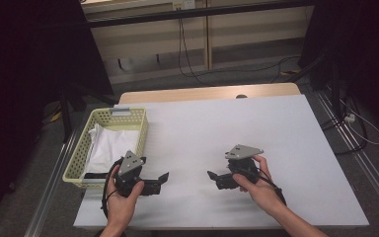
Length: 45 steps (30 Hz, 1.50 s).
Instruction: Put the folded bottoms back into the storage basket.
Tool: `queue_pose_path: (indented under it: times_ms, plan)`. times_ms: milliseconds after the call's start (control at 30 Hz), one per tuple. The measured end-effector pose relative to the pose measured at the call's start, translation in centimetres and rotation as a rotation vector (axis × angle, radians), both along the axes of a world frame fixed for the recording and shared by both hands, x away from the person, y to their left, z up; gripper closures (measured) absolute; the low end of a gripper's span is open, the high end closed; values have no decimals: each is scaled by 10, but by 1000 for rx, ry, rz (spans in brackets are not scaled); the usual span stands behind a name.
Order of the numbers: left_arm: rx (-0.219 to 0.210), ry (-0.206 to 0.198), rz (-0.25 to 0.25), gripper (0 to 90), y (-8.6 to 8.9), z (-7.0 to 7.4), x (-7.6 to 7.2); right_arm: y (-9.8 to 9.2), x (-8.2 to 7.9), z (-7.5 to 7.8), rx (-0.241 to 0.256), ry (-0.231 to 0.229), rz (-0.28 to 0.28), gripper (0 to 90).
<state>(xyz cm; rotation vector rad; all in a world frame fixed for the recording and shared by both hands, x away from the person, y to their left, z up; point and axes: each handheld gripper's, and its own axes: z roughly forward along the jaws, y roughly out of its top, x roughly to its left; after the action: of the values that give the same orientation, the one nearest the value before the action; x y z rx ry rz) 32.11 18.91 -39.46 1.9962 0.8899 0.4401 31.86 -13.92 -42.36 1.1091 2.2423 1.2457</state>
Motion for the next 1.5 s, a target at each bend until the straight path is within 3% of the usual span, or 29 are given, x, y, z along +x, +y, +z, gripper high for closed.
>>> queue_pose_path:
  times_ms: [233, 500, 767, 1000, 1300, 1500]
  plan:
    - [-21, 7, 16, 55, 2, -4, -3, -30, -16, -11, 12, 2, -65, 101]
    - [-35, 18, 35, 54, 7, -8, -7, -50, -26, -11, 4, -2, -103, 98]
    - [-13, 19, 41, 54, 9, -10, -8, -70, -35, -12, -31, 7, -138, 96]
    - [-3, 17, 28, 54, 3, -16, -10, -93, -44, -17, -24, 5, -199, 96]
    - [-16, -27, 31, 53, 4, -15, -18, -103, -53, -19, 0, -7, -231, 94]
    - [-9, -10, 13, 53, 3, -19, -18, -100, -53, -17, 3, -29, -223, 88]
